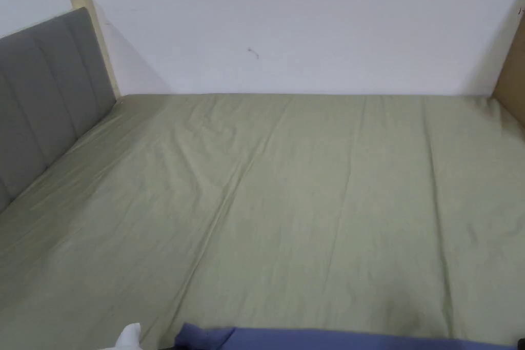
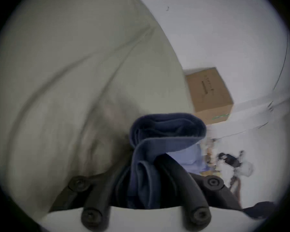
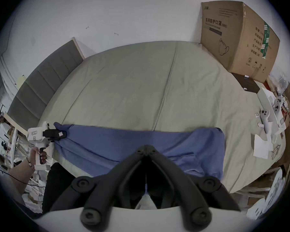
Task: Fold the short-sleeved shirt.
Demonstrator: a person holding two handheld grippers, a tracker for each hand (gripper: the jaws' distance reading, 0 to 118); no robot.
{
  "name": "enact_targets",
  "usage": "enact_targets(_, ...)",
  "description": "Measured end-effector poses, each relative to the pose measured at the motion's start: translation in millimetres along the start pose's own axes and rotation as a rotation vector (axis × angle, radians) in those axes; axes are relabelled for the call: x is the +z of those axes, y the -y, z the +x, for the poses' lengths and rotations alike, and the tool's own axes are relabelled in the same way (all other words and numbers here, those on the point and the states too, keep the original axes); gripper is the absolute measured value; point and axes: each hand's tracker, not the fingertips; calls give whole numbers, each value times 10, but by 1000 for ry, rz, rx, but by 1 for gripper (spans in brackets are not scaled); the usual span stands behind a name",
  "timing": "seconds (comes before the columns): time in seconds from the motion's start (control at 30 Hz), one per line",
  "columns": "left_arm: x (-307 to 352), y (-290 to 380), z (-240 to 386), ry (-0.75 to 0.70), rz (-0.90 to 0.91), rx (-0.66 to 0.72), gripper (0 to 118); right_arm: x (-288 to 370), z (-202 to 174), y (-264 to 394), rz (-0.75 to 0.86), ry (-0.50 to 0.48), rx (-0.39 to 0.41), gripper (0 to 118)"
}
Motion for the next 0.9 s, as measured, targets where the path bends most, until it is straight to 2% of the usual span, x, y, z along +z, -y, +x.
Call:
enact_targets(0.1, 218, 32, 524, -264, 47, -226, 7, 7, 17, 5, 5, -20, -13, 0)
enact_targets(0.17, 379, 158, 854, -540, 135, -433, 7, 18, 25, 11, 7, -31, -14, 0)
enact_targets(0.23, 417, 310, 1149, -893, 244, -640, 7, 23, 17, 15, 12, -38, -6, 0)
enact_targets(0.27, 419, 379, 1244, -978, 274, -707, 7, 25, 14, 17, 14, -41, -2, 0)
enact_targets(0.3, 432, 390, 1305, -966, 267, -722, 7, 30, 15, 28, 18, -46, 1, 0)
enact_targets(0.43, 294, 431, 1613, -500, 188, -519, 8, 35, 55, 52, 27, -68, -10, 0)
enact_targets(0.57, -349, 597, 1988, -312, 14, -526, 8, 86, 125, 79, 42, -74, -25, 0)
enact_targets(0.6, -547, 657, 2064, -307, -13, -521, 17, 101, 155, 88, 45, -74, -32, 0)
enact_targets(0.63, -704, 708, 2115, -293, -31, -527, 36, 112, 180, 93, 46, -72, -36, 0)
enact_targets(0.67, -854, 774, 2164, -285, -65, -540, 65, 124, 204, 97, 47, -70, -40, 0)
enact_targets(0.7, -982, 836, 2194, -275, -93, -556, 65, 143, 229, 103, 49, -65, -44, 0)
enact_targets(0.73, -1069, 879, 2203, -272, -107, -552, 76, 163, 256, 105, 52, -60, -48, 0)
enact_targets(0.8, -1153, 951, 2210, -245, -144, -537, 117, 201, 308, 103, 60, -55, -57, 0)
enact_targets(0.9, -1027, 931, 2202, -211, -124, -519, 116, 198, 418, 99, 69, -49, -70, 0)
